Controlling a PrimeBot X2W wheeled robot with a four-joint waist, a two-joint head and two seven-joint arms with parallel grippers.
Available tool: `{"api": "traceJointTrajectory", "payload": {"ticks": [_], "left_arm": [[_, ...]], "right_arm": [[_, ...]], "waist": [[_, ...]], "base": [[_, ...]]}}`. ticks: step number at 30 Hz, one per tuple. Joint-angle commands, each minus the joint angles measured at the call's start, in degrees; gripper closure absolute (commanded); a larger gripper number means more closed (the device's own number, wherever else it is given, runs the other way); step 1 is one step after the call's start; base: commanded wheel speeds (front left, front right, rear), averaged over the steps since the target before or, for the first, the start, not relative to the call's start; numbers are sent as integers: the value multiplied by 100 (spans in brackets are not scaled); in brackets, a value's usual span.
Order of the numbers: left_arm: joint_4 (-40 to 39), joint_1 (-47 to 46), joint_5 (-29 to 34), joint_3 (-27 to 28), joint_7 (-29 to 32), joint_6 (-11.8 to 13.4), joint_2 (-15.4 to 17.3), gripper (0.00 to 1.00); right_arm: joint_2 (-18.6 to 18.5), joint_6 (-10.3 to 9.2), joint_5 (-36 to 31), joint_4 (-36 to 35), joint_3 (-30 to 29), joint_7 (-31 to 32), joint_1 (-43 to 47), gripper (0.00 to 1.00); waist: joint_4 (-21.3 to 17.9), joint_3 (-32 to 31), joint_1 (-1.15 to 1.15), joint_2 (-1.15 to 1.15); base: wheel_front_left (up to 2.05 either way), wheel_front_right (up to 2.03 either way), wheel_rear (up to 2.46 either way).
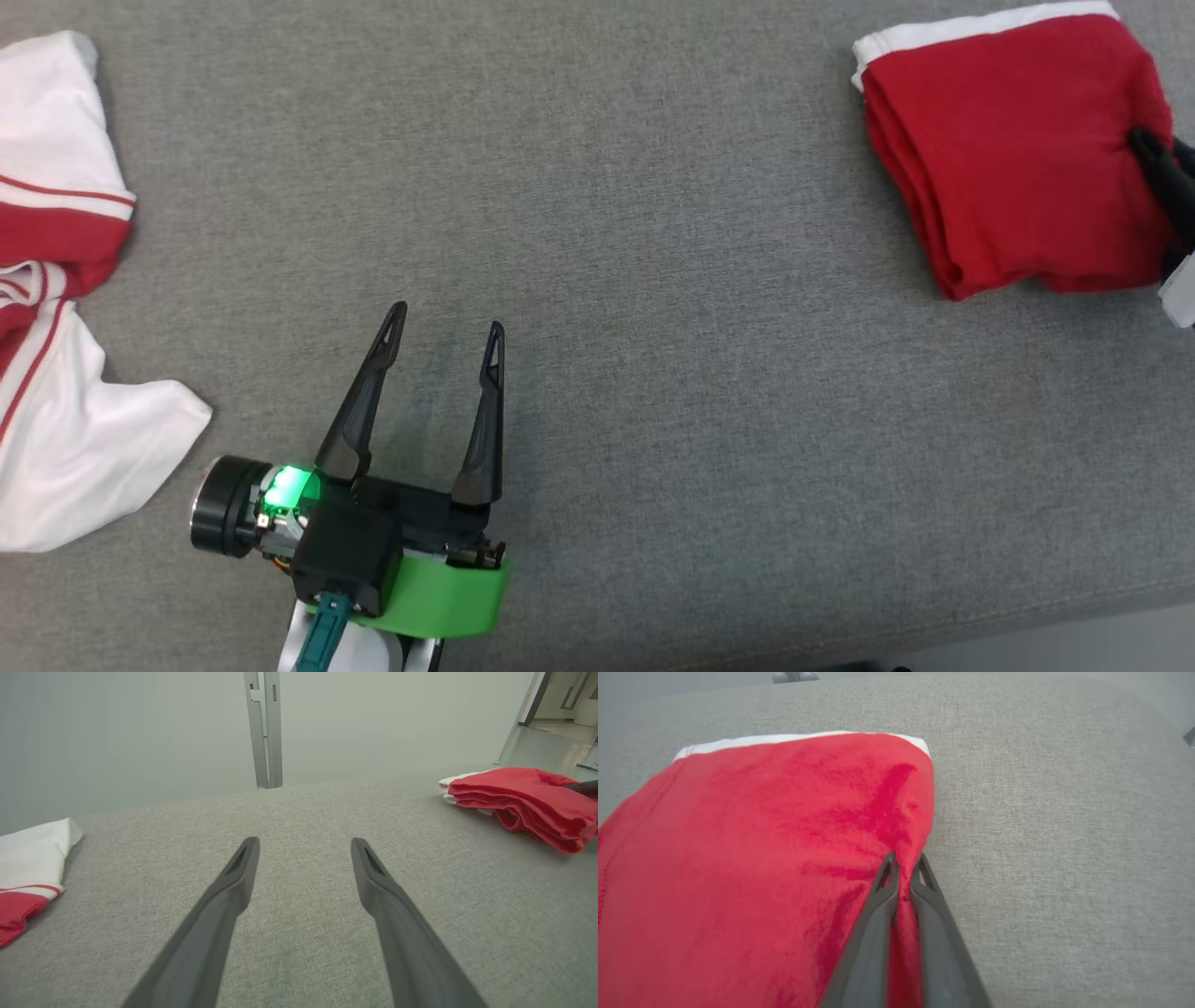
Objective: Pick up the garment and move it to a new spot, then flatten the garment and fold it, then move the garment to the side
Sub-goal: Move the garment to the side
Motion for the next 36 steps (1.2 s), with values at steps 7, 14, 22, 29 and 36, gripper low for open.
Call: {"api": "traceJointTrajectory", "payload": {"ticks": [7,14,22,29,36], "left_arm": [[-583,-365,309,-179,-4,-92,282,0],[-966,-507,404,-331,-4,-64,482,0],[-939,-599,312,-450,-4,0,573,0],[-683,-573,117,-474,-4,145,431,0],[-63,-108,-366,-230,-4,326,187,0]], "right_arm": [[-236,-5,-576,833,28,-620,-701,100],[-553,-6,-1050,1684,-83,-1078,-1339,100],[-396,-6,-1896,2617,-370,-1300,-2162,0],[539,-6,-2534,1979,-1459,-1299,-1526,0],[1672,-6,-2647,907,-2163,-1301,62,0]], "waist": [[-688,880,0,0],[-705,1213,0,0],[-606,1208,0,0],[-432,547,0,0],[-237,-616,0,0]], "base": [[0,0,0],[0,0,0],[0,0,0],[0,0,0],[0,0,0]]}}
